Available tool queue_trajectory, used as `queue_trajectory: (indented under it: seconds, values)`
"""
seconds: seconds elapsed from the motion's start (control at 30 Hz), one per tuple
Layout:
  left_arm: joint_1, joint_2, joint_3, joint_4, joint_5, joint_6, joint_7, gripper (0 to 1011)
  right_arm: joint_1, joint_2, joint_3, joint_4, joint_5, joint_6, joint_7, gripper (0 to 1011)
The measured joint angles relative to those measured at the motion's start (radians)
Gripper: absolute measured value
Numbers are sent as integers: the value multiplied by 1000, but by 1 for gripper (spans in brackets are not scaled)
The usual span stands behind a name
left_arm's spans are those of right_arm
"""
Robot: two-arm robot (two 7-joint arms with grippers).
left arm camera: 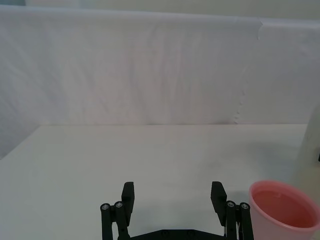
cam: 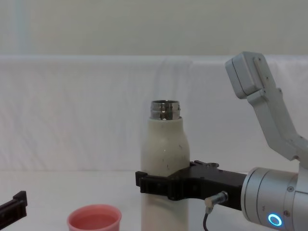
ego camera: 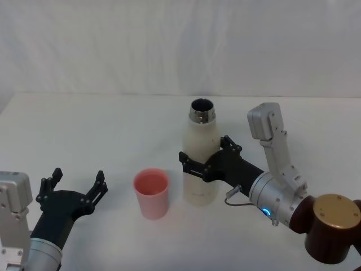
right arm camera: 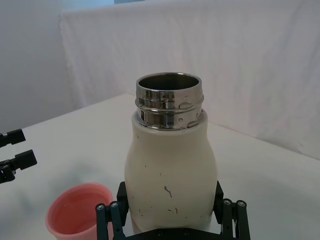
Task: Grasp the thermos with one hand and pour water into the cup lid.
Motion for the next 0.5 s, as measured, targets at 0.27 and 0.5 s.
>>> queue_trajectory:
  seconds: [0.27, 0.5]
  values:
    - [0, 0, 0, 0, 0, 0, 0, 1001, -6, 16, -5, 1, 20, -25, -4, 1000]
    - [0, 0, 0, 0, 0, 0, 0, 1001, -24, 41, -3, -19, 48, -45, -6, 1000]
